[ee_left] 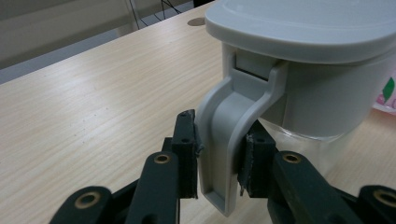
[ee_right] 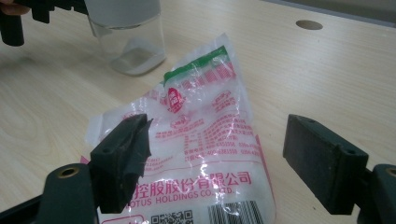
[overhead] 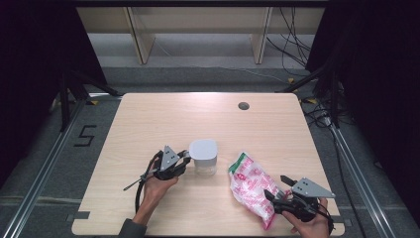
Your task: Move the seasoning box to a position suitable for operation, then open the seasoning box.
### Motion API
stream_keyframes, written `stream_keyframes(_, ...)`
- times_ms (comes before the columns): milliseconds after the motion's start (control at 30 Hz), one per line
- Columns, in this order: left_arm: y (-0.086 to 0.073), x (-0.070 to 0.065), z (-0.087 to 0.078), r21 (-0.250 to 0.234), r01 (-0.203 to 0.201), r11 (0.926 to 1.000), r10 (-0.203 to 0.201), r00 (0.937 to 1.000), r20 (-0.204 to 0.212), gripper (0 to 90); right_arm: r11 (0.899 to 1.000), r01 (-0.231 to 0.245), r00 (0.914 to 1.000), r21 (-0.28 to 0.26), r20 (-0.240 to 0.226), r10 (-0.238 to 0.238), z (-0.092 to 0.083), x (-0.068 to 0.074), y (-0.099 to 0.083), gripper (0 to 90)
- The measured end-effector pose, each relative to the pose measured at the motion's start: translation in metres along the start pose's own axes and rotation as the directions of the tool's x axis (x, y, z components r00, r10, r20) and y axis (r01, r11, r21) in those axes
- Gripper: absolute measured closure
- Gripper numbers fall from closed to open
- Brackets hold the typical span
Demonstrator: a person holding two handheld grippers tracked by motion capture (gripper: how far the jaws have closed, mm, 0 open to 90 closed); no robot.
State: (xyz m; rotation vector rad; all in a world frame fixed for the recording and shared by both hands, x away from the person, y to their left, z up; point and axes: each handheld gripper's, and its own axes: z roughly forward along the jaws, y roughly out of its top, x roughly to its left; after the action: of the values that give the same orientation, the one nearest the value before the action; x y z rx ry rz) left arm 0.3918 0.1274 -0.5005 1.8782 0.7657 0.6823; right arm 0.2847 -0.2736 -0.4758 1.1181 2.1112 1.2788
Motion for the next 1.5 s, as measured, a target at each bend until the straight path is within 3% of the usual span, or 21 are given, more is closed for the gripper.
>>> stream_keyframes(33,0.0,0.0,0.0,-0.002,0.002,1.0,-0.002,1.0,0.007,70.7,0.999,0.03,0.9995,-0.008,-0.01,-0.031,0.002,-0.002,0.0,23.7)
stream_keyframes(133,0.001,-0.001,0.001,0.005,-0.009,1.0,0.009,1.0,0.004,70.8,1.0,0.014,0.9999,-0.001,-0.003,-0.014,0.001,0.0,0.0,23.6)
stream_keyframes(167,0.001,-0.002,0.001,0.001,-0.003,1.0,0.003,1.0,0.007,70.7,0.999,0.036,0.9994,-0.004,0.001,-0.035,0.001,-0.002,0.0,23.6)
stream_keyframes(367,0.0,0.0,0.003,-0.004,0.019,0.9998,-0.019,0.9995,0.023,70.2,1.0,0.007,1.0,-0.004,-0.003,-0.007,0.0,0.0,0.0,23.7)
stream_keyframes(400,-0.001,0.0,0.003,-0.006,0.019,0.9998,-0.019,0.9996,0.021,69.1,1.0,0.028,0.9996,-0.007,-0.009,-0.028,0.001,-0.002,0.0,23.7)
stream_keyframes(500,-0.001,0.002,0.0,-0.007,0.023,0.9997,-0.023,0.9996,0.016,63.9,0.999,0.034,0.9994,-0.01,-0.011,-0.034,0.001,-0.002,0.0,23.7)
stream_keyframes(733,0.008,0.003,-0.019,0.032,0.077,0.9965,-0.078,0.9955,0.053,31.9,0.999,0.038,0.9992,-0.012,-0.008,-0.038,0.0,-0.002,0.0,23.7)
stream_keyframes(833,0.014,0.002,-0.027,0.051,0.066,0.9965,-0.07,0.995,0.072,29.8,0.999,0.034,0.9993,-0.011,-0.011,-0.034,0.0,-0.002,0.0,23.7)
stream_keyframes(1000,0.024,0.001,-0.036,0.04,0.124,0.9915,-0.127,0.9885,0.082,28.0,0.999,0.04,0.9992,-0.007,-0.007,-0.04,0.0,-0.001,0.0,23.7)
stream_keyframes(1033,0.027,0.001,-0.038,0.034,0.118,0.9924,-0.121,0.9888,0.088,28.1,0.999,0.039,0.9992,-0.008,-0.009,-0.039,0.0,0.0,0.0,23.7)
stream_keyframes(1133,0.032,0.0,-0.041,0.024,0.135,0.9905,-0.137,0.9844,0.11,30.9,0.999,0.032,0.9995,-0.014,-0.007,-0.032,0.001,-0.001,0.0,23.2)
stream_keyframes(1200,0.035,0.001,-0.043,0.009,0.126,0.992,-0.126,0.9866,0.104,34.9,1.0,0.021,0.9998,-0.02,0.004,-0.021,0.001,-0.002,0.001,23.1)
stream_keyframes(1233,0.036,0.002,-0.044,-0.003,0.098,0.9952,-0.097,0.9903,0.1,39.3,1.0,-0.006,1.0,-0.015,-0.005,0.006,0.001,0.0,0.001,23.1)
stream_keyframes(1300,0.036,0.002,-0.045,-0.02,0.094,0.9954,-0.091,0.9911,0.097,47.3,1.0,0.002,1.0,-0.008,0.004,-0.002,0.0,0.0,0.001,22.7)
stream_keyframes(1333,0.036,0.003,-0.045,-0.032,0.074,0.9968,-0.071,0.9933,0.091,54.1,1.0,-0.007,1.0,-0.01,0.001,0.007,0.001,0.0,0.001,22.7)
stream_keyframes(1367,0.035,0.004,-0.044,-0.042,0.058,0.9974,-0.054,0.9947,0.088,59.8,1.0,0.015,0.9999,-0.017,-0.005,-0.015,0.001,-0.002,0.001,22.7)
stream_keyframes(1433,0.034,0.005,-0.042,-0.054,0.046,0.9974,-0.042,0.9966,0.071,70.8,1.0,-0.008,1.0,-0.011,-0.001,0.008,0.0,0.001,0.001,22.7)
stream_keyframes(1500,0.033,0.007,-0.04,-0.072,0.035,0.9968,-0.03,0.9977,0.061,75.6,1.0,-0.002,1.0,-0.005,0.002,0.002,0.0,0.002,0.001,22.7)
